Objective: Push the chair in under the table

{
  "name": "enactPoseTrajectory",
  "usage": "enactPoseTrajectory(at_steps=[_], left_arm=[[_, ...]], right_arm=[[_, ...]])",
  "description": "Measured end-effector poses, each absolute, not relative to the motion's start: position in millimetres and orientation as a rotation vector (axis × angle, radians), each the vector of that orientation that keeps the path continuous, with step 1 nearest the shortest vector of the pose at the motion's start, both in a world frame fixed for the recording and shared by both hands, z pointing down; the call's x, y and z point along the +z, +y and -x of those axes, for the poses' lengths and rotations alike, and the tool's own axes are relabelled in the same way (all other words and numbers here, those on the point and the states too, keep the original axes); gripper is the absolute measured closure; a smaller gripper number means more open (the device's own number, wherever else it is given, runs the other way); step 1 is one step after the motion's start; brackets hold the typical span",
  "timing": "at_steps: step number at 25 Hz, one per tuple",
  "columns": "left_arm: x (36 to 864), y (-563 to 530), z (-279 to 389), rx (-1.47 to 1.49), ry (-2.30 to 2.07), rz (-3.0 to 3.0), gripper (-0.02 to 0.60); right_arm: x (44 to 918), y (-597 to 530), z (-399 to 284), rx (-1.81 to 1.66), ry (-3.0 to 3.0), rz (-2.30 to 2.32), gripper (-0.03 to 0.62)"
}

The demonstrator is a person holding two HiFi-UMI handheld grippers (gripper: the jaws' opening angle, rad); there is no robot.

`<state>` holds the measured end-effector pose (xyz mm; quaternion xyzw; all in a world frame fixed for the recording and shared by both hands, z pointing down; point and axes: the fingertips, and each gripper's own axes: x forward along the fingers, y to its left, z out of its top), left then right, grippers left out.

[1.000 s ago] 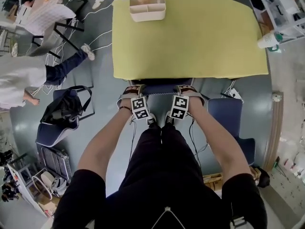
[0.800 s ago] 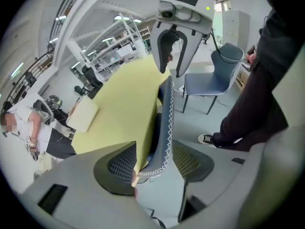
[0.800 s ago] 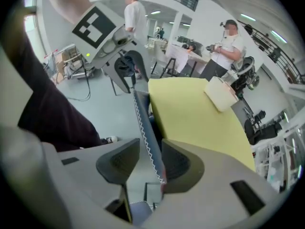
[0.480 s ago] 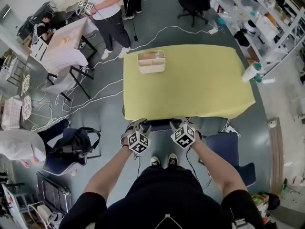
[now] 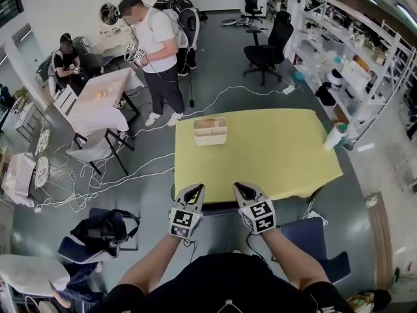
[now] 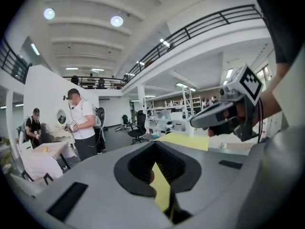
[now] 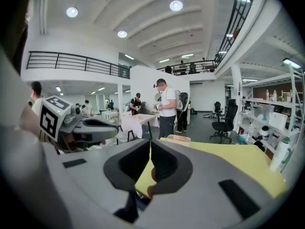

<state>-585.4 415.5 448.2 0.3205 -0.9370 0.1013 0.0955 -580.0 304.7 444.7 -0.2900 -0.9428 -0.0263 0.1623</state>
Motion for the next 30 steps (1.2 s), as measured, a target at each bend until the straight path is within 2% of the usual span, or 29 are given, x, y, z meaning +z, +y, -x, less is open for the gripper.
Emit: enactPoseTrajectory(at_steps=[9, 18, 30], left_arm=[[420.0, 396.7, 560.6, 0.143, -2.851, -0.990, 0.572], [405.8, 380.5, 550.1, 0.077, -2.892, -0.946, 0.572], [420.4, 377.3, 502.0, 0.014, -2.905, -0.804, 0.572]], right_arm=[[417.8, 279.2, 567.7, 0.105, -2.783, 0.713, 0.576], [398.8, 252.8, 552.1, 0.121, -2.827, 0.680, 0.579], [409.3, 241.2, 511.3, 0.141, -2.787, 0.747, 0.579]])
